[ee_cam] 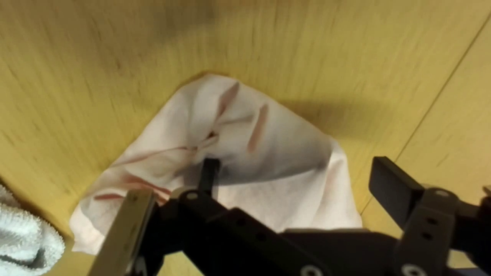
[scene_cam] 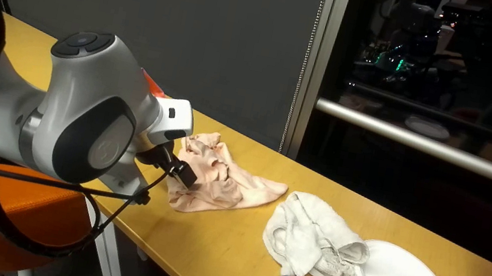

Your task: Fold the peach t-shirt, move it to the left and then use the white towel to wipe the table

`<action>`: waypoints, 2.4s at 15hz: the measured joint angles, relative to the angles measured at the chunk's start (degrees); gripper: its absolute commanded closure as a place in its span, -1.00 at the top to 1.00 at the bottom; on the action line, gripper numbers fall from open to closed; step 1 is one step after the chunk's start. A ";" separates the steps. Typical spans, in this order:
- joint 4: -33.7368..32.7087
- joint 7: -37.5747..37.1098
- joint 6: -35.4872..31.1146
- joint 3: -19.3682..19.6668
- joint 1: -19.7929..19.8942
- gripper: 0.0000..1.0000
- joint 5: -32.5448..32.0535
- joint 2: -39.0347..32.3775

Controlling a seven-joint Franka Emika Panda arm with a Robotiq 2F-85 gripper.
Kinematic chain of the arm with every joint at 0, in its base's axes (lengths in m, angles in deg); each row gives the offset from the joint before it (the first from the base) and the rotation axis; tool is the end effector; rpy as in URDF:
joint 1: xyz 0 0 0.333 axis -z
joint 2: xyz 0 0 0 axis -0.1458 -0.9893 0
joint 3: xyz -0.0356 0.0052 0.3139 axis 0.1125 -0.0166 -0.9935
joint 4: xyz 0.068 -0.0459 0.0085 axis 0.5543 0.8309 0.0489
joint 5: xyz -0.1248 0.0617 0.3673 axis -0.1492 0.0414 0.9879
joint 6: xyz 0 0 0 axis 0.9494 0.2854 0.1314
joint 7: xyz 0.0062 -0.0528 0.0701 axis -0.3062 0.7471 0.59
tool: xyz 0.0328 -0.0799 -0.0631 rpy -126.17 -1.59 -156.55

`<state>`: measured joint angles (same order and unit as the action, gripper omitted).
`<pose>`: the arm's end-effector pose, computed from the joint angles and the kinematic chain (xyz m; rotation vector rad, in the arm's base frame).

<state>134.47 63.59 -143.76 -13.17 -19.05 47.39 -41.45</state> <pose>0.5434 -0.0334 0.1403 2.9511 -0.5428 0.7303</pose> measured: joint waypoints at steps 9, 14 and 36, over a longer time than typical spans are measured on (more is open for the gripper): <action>-0.21 0.76 -1.66 -0.05 0.89 -0.19 1.30 -4.22; -0.33 1.02 -3.05 -0.78 0.66 -0.93 1.54 -4.00; -3.40 3.82 -3.56 0.11 3.17 -0.95 1.86 0.60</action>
<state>131.07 67.42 -147.31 -13.06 -15.88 49.25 -40.84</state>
